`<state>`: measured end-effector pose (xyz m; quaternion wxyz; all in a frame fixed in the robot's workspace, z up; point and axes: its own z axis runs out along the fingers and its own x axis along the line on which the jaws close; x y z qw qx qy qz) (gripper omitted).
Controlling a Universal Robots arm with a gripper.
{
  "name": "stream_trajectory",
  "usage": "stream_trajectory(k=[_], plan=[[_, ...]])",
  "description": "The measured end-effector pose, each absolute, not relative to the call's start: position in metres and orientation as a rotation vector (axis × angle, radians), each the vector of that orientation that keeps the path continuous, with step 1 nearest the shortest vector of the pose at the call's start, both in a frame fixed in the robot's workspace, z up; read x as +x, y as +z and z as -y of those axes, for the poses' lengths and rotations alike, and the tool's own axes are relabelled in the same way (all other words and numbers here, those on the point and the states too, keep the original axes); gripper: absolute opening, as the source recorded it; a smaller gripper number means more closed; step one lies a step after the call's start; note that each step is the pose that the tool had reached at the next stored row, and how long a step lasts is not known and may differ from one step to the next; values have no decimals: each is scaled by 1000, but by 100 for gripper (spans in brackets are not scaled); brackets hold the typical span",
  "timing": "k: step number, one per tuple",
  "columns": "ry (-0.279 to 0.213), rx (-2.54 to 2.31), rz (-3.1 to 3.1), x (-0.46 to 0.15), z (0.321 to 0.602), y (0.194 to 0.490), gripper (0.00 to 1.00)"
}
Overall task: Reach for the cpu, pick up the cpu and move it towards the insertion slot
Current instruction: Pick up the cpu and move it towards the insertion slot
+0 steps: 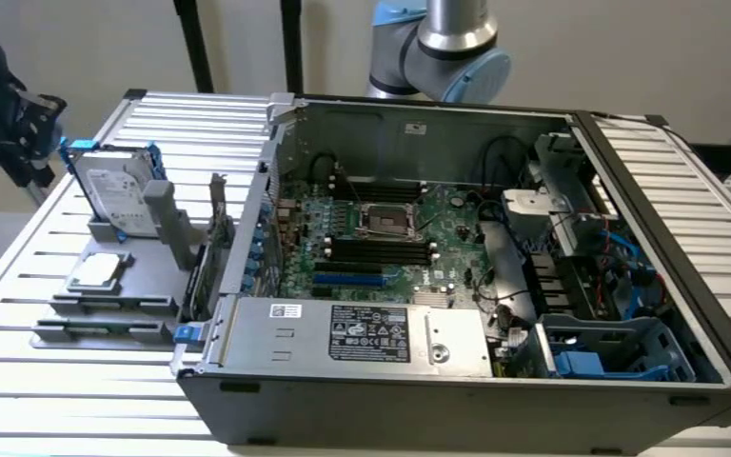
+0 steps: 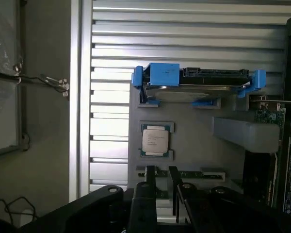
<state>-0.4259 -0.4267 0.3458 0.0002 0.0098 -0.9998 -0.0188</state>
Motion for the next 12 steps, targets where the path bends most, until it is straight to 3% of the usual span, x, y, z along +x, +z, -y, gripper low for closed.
stream_trajectory(k=[2,6,9,11,12], plan=[[-59,31,3140,-426,427,346,36],[-59,32,3140,-426,427,346,47],[-59,32,3140,-426,427,346,65],[-59,32,3140,-426,427,345,65],[-59,32,3141,-426,427,344,71]])
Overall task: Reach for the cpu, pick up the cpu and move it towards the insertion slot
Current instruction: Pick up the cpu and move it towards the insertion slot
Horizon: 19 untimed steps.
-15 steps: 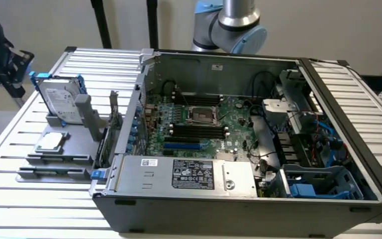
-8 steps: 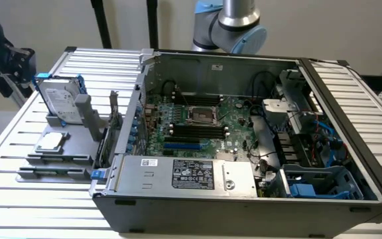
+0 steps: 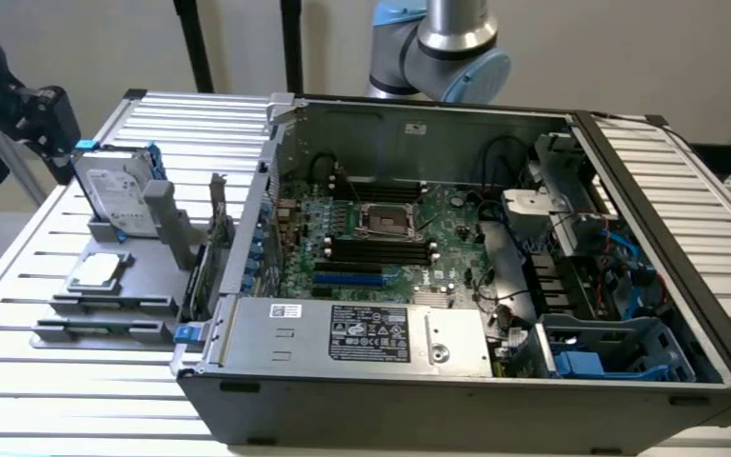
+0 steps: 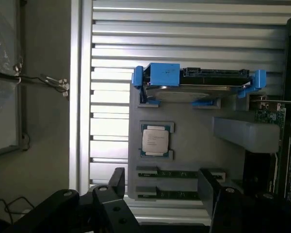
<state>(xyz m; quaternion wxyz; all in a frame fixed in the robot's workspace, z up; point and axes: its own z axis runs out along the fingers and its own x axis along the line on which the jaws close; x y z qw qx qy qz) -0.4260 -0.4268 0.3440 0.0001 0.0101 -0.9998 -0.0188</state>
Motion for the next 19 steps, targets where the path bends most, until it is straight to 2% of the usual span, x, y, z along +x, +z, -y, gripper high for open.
stream_trajectory(k=[19], plan=[[-59,32,3140,-426,427,310,71]])
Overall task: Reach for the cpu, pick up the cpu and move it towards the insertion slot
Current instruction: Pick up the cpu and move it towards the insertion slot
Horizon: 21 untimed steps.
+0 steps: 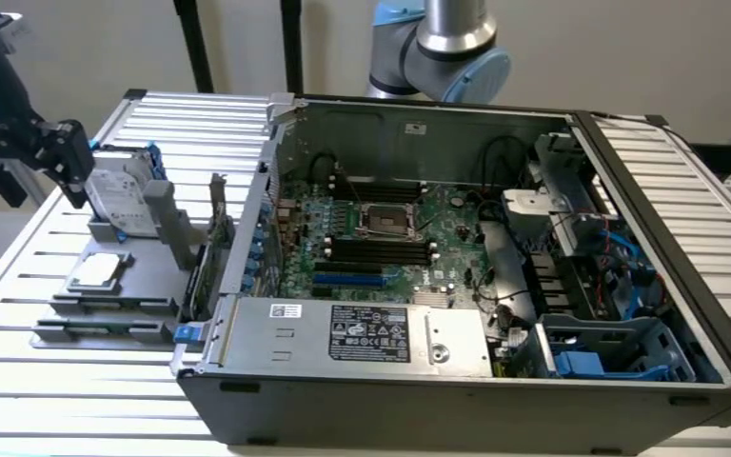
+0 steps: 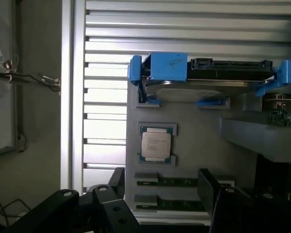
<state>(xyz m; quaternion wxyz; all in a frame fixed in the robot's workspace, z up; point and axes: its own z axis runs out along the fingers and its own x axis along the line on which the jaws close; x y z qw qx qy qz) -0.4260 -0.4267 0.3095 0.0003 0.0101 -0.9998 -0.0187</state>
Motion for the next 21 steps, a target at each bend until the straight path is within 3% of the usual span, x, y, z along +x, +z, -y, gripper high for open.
stream_trajectory(k=[21], plan=[[-59,32,3140,-426,427,271,71]])
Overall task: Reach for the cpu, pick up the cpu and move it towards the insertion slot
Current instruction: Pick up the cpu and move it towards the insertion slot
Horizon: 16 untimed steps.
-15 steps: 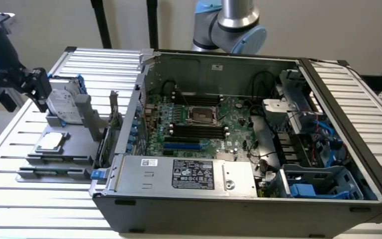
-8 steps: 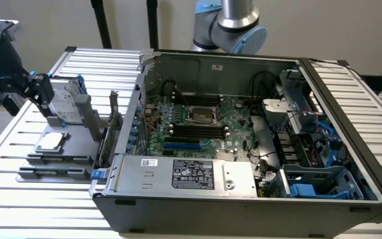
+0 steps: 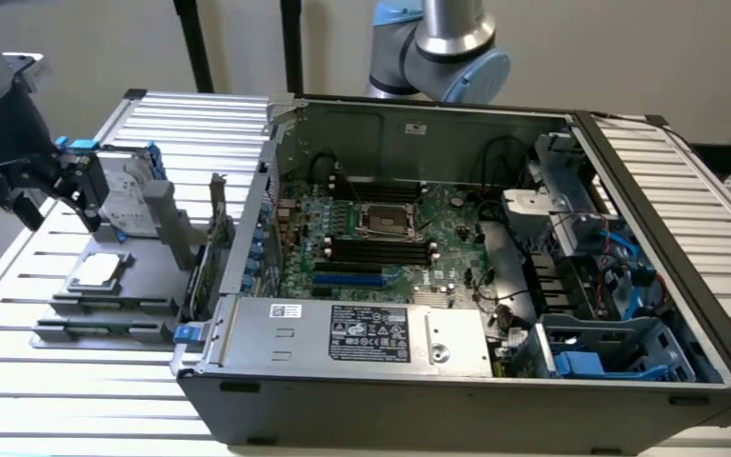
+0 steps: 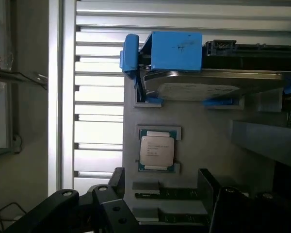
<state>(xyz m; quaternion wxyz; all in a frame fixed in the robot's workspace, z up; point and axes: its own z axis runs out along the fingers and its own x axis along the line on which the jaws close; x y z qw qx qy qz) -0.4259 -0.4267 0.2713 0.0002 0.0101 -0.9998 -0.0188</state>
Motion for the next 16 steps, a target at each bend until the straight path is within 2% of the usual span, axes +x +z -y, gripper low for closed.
stream_trajectory(k=[16], plan=[[-59,32,3140,-422,427,242,71]])
